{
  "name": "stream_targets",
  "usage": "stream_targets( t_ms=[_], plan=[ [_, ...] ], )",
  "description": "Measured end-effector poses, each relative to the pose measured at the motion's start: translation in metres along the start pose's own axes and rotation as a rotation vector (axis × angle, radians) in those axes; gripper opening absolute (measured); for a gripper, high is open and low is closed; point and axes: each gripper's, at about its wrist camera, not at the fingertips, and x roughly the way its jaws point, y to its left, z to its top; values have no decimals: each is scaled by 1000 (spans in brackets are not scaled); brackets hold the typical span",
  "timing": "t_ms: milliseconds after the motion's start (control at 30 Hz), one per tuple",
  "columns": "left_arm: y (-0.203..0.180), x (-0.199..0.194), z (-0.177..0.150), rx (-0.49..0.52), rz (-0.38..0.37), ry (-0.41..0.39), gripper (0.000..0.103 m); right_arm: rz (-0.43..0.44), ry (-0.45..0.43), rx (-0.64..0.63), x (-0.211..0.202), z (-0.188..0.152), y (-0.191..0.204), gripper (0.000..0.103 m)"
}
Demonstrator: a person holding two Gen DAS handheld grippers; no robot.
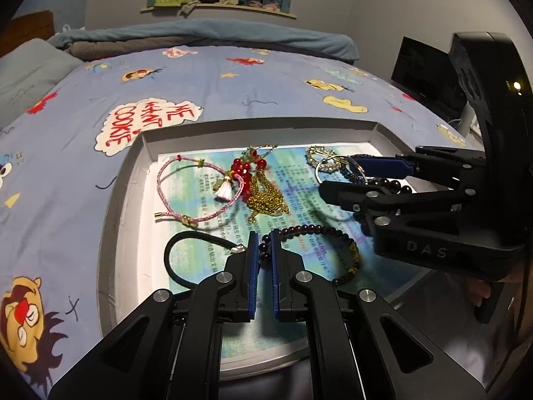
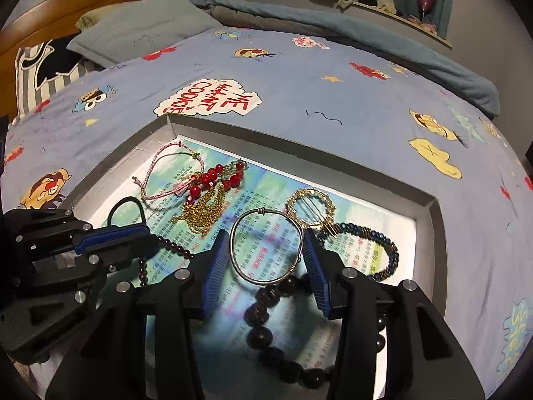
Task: Organize jewelry
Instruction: 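Carry the dark bead bracelet and silver bangle over the grey box, then open both tools to release the bracelet and bangle into the box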
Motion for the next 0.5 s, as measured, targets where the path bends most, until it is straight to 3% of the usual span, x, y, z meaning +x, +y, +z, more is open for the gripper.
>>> stream_targets(
  t_ms=[167,500],
  plan=[
    [4,-2,1,-16,24,-9,18,4,17,25,3,0,-4,45],
    [8,-9,2,-29,49,-39,23,-4,9,50,-2,0,-7,46]
  ],
)
